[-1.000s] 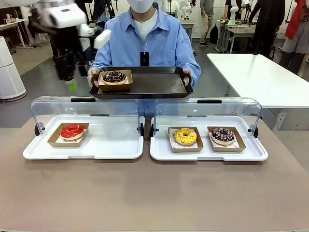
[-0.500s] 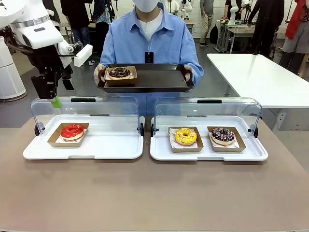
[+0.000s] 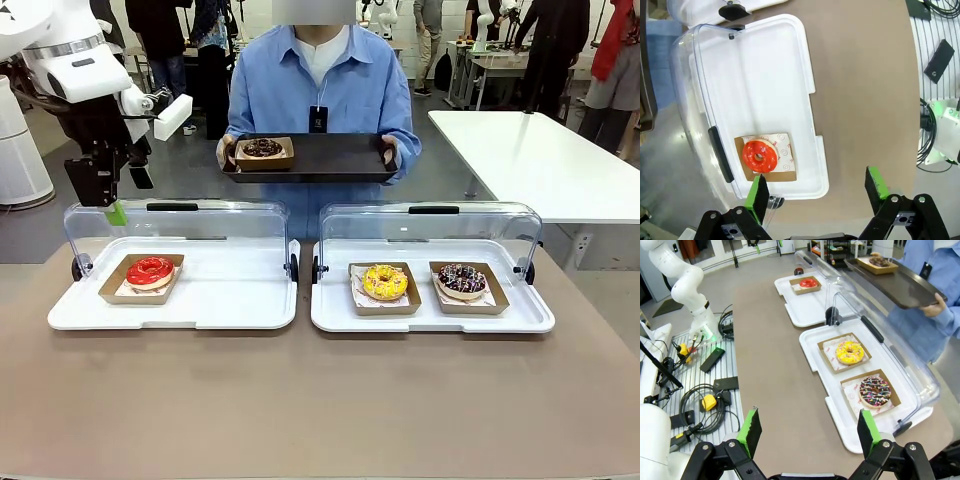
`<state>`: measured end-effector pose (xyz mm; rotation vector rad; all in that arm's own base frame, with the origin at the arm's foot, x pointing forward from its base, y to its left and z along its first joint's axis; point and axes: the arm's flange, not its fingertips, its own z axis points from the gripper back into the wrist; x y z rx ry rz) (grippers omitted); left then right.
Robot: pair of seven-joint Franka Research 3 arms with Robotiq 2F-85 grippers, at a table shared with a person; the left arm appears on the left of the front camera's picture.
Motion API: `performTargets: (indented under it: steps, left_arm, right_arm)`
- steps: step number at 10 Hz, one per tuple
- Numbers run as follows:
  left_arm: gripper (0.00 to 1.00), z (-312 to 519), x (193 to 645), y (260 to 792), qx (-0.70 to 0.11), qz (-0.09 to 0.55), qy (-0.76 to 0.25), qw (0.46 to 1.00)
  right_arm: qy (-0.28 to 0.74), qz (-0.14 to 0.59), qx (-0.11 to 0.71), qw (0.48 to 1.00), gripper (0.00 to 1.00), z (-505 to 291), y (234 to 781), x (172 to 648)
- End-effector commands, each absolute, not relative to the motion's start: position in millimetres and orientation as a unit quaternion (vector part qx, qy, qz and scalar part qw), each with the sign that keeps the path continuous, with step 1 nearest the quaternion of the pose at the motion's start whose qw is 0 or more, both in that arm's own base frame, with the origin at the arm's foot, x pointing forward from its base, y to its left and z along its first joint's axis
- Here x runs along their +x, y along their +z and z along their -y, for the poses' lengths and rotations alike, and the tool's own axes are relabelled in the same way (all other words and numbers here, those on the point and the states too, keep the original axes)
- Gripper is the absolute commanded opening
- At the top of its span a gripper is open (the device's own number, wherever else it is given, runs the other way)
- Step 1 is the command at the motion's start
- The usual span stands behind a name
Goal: Provide the desired donut to the person.
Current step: Pick up and lift the Paper togo box containing the Donut pointed at by the person.
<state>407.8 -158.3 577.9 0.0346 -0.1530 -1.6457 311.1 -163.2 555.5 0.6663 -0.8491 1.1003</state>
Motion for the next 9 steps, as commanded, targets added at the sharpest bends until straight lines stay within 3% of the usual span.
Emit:
performTargets:
  steps: [1,9]
  left_arm:
    - [1.00,157.2,408.2,580.2,0.015,0.063,-0.730,0.680]
    - [1.00,157.2,408.2,580.2,0.015,0.063,-0.730,0.680]
  right_arm:
    - [0.499,0.391,0.305,0.711,1.00,163.2,556.8,311.2]
    - [0.499,0.391,0.305,0.711,1.00,163.2,556.8,311.2]
